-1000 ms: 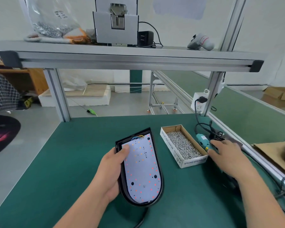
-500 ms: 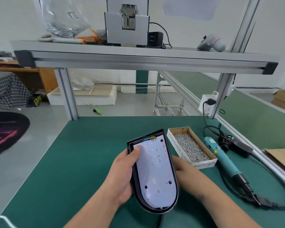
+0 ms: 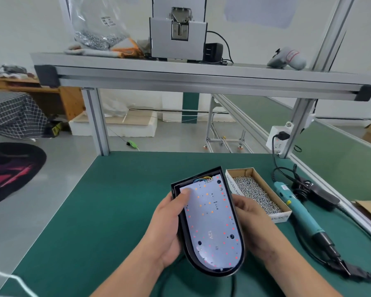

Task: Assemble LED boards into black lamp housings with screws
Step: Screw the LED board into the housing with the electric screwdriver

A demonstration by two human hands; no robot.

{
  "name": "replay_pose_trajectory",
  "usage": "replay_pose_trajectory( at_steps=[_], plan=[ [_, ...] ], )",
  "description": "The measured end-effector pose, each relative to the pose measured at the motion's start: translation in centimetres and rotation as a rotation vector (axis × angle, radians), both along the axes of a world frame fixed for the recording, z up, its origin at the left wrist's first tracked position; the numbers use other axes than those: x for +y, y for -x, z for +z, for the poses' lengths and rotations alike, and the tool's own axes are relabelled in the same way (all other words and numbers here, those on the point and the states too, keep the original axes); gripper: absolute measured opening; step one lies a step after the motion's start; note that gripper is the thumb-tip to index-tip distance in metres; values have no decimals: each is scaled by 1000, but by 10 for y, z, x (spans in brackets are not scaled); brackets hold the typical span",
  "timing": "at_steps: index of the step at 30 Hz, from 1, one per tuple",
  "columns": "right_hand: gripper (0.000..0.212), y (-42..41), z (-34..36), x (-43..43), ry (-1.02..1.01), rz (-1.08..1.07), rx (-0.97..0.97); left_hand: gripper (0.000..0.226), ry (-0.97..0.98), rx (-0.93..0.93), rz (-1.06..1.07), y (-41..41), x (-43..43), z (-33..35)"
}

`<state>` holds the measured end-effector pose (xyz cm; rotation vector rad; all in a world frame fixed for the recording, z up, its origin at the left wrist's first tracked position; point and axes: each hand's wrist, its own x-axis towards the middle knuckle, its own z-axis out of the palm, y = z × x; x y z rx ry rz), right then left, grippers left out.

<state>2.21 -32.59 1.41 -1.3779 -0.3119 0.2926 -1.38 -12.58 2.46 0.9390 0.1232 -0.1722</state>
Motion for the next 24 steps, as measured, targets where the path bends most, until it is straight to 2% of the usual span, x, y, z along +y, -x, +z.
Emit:
replay_pose_trajectory(
  at_steps=[2, 4, 7, 11, 14, 17, 21, 24],
  plan=[
    [43, -2, -1, 1, -66, -86, 50, 38, -3, 39, -9, -1, 2, -1],
    [41, -1, -1, 1, -71, -144, 41, 44, 10, 81, -62, 0, 4, -1],
    [23, 3, 2, 1, 145, -163, -107, 38, -19, 73, -158, 0, 7, -2],
    [21, 3, 7, -1, 383, -187, -273, 41, -4, 97, -208, -1, 10, -3],
    [20, 4, 9, -3, 430, -141, -253, 61, -36, 94, -222, 1, 12, -1],
    [30, 7, 10, -3, 480, -75, -221, 71, -62, 95, -266, 1, 12, 0],
    [41, 7, 11, -2, 628, -73, -259, 68, -115, 115, -260, 1, 12, 1],
    [41, 3, 7, -4, 718, -75, -268, 56, -192, 109, -268, 0, 13, -1]
  ],
)
